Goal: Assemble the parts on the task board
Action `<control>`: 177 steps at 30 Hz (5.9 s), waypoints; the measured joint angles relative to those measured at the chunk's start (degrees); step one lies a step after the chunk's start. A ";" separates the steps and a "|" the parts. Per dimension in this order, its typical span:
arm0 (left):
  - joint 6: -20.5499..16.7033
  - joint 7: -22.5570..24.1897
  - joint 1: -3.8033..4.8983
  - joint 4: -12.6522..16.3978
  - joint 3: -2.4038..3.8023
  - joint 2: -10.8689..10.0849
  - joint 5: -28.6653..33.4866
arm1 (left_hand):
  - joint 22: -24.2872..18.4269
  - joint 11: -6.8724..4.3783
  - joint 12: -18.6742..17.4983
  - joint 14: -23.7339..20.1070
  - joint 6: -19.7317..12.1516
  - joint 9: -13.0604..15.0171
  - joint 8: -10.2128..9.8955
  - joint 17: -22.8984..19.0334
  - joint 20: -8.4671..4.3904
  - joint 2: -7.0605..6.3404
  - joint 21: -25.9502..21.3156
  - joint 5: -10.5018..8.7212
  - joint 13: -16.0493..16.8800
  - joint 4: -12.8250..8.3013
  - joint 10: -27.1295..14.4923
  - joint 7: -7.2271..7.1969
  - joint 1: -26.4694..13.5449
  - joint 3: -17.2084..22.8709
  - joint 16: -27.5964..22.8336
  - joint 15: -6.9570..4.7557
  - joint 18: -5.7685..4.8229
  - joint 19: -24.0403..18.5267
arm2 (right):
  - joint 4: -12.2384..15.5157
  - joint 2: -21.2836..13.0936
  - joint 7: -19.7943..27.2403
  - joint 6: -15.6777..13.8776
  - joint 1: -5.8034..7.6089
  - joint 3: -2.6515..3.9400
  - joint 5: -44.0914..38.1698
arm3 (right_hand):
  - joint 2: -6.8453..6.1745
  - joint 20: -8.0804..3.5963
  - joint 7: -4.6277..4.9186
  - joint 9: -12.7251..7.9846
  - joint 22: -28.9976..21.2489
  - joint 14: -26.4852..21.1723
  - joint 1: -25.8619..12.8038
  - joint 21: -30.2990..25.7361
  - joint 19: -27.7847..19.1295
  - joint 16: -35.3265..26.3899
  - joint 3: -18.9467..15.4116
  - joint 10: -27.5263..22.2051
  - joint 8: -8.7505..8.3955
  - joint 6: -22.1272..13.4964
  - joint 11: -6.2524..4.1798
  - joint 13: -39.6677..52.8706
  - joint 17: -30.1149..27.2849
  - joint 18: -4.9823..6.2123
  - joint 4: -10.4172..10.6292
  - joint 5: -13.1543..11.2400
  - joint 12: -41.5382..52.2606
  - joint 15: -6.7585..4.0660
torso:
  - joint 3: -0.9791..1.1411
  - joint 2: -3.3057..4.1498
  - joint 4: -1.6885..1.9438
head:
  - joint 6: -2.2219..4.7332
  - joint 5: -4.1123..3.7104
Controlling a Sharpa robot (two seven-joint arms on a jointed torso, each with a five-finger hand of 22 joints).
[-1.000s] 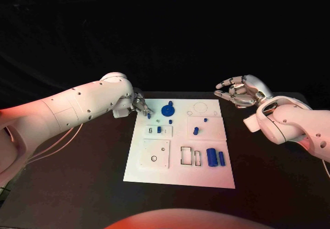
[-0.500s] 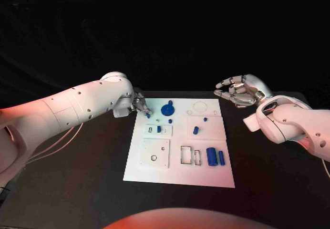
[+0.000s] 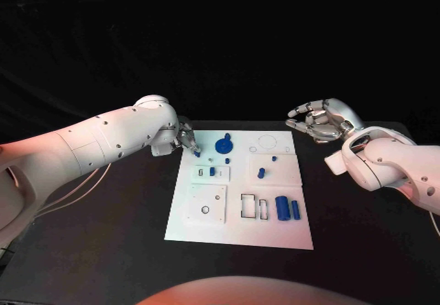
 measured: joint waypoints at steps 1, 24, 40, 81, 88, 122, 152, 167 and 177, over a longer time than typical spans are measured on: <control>-0.02 0.03 0.00 0.01 0.00 -0.05 0.06 | 0.00 -0.01 0.00 0.00 -0.02 0.00 0.45 0.00 0.00 0.00 0.00 0.13 0.00 0.43 0.01 0.02 0.00 0.44 0.00 0.00 0.00 0.00 | 0.00 0.01 0.00 0.00 0.00 0.00 0.00 | 0.00 0.00 0.00 0.00 0.00 0.00 0.00 0.00 0.00 0.00 0.00 0.00 0.00 0.00 0.00 0.00 0.00 0.00 0.00 0.00 0.00 0.00 | 0.00 -0.01 -0.01 | 0.00 0.00; -5.08 1.67 -0.32 15.15 0.04 -9.47 5.66 | 0.91 -0.63 0.45 0.22 0.13 2.17 3.74 0.00 -0.22 -3.65 0.45 1.79 1.42 -0.97 2.10 -0.34 -3.66 6.92 0.00 -0.22 -0.01 0.22 | 0.04 -0.25 0.07 -0.01 -0.01 0.00 0.05 | 0.00 0.00 0.00 -0.07 -0.01 0.00 0.00 -0.21 0.00 0.00 0.00 0.00 0.22 0.00 0.00 0.00 0.00 0.00 0.33 0.33 0.00 0.00 | 0.02 -0.16 0.19 | 0.05 0.44; -8.86 3.37 -3.45 20.57 0.00 -11.91 1.55 | 1.42 -1.03 0.67 0.21 0.66 3.05 4.16 0.00 -0.43 -4.41 0.71 2.97 2.10 -0.82 2.90 -0.67 -4.42 7.24 0.00 -0.62 -0.01 0.43 | 0.10 -0.40 0.11 -0.02 -0.02 0.00 0.14 | 0.31 0.00 0.00 -0.10 0.03 0.00 -0.31 -0.21 0.00 0.00 -0.04 0.00 0.22 0.00 0.00 0.00 -0.01 0.00 0.60 0.57 0.00 0.00 | -0.06 -0.03 0.10 | -0.05 0.87; -9.49 3.39 -5.68 21.48 -0.01 -11.92 -4.49 | 2.41 -1.61 0.93 0.21 2.01 5.29 4.31 -0.01 -0.83 -6.51 1.15 10.15 3.37 -0.97 4.33 -1.18 -6.53 7.36 0.00 -1.03 -0.01 0.83 | 0.11 -0.64 0.21 0.00 -0.25 -0.01 0.27 | 0.31 0.00 0.00 -0.11 0.00 0.00 -0.31 -0.21 0.00 0.00 -0.16 0.00 0.46 0.00 0.00 0.00 0.03 0.00 0.80 0.91 0.00 0.00 | -0.02 -0.04 0.07 | -0.35 1.16; -9.47 3.36 -5.74 21.46 0.02 -11.93 -5.15 | 2.41 -1.61 1.16 0.21 2.39 5.29 4.30 -0.01 -0.83 -6.82 1.15 10.44 3.49 -0.98 4.33 -1.37 -6.84 7.36 0.00 -1.02 0.00 0.83 | 0.11 -0.72 0.23 0.00 -0.28 -0.01 0.28 | 0.31 0.00 0.00 -0.10 0.00 0.00 -0.31 -0.21 0.00 0.00 -0.16 0.00 0.46 0.00 0.00 0.00 0.02 0.00 0.81 0.91 0.00 0.00 | 0.01 -0.04 0.01 | -0.34 1.20; -8.97 3.16 -5.80 21.54 0.13 -11.77 -5.71 | 2.56 -1.64 1.16 0.00 2.70 5.36 4.54 -0.01 -1.04 -6.79 1.14 11.72 3.99 -1.29 4.75 -1.45 -6.78 7.05 0.00 -1.22 0.00 1.04 | 0.11 -0.77 0.32 0.00 -0.32 -0.01 0.34 | 0.31 0.00 0.00 -0.18 0.01 0.00 -0.31 -0.21 0.00 0.00 -0.16 0.00 0.45 0.00 0.00 0.00 0.01 0.00 0.80 0.91 0.00 0.00 | -0.02 -0.02 -0.01 | -0.62 1.28; -7.97 2.98 -5.84 21.48 0.11 -11.49 -8.56 | 2.74 -1.85 1.39 0.23 3.13 5.11 3.90 -0.01 -1.03 -7.20 1.38 13.83 4.25 -1.85 5.36 -1.26 -6.43 6.48 0.00 -1.44 0.00 1.04 | 0.26 -0.99 0.40 -0.01 -0.33 -0.01 0.39 | 0.31 0.00 0.00 -0.17 0.02 0.00 -0.31 -0.21 0.00 0.00 -0.16 0.00 0.44 0.00 0.00 0.00 0.00 0.00 0.79 0.91 0.00 0.00 | -0.02 -0.01 0.07 | -0.79 1.03; -8.25 3.05 -5.90 21.83 0.07 -11.36 -10.36 | 3.04 -1.95 1.39 0.22 3.92 5.35 3.63 -0.01 -1.24 -7.95 1.38 17.03 5.13 -2.00 5.86 -1.47 -6.45 6.34 0.00 -1.44 0.00 1.25 | 0.23 -0.97 0.46 -0.01 -0.33 -0.01 0.41 | 0.31 0.00 0.00 -0.17 0.01 0.00 -0.31 -0.21 0.00 0.00 -0.15 0.00 0.44 0.00 0.00 0.00 0.00 0.00 0.79 0.91 0.00 0.00 | -0.02 0.01 0.08 | -0.81 1.03; -8.22 3.01 -5.90 21.86 0.07 -11.39 -9.37 | 3.14 -1.95 1.10 0.09 4.13 5.88 3.63 -0.01 -1.24 -7.98 1.37 17.26 4.10 -2.04 5.87 -1.49 -7.47 6.30 0.00 -1.56 0.00 1.25 | 0.22 -0.98 0.47 -0.01 -0.33 -0.01 0.43 | 0.31 0.00 0.00 -0.24 0.00 0.00 -0.30 -0.43 0.00 0.00 -0.16 0.00 0.68 0.00 0.00 0.00 0.00 0.00 1.12 0.91 0.00 0.00 | 0.01 -0.03 0.07 | -0.95 0.94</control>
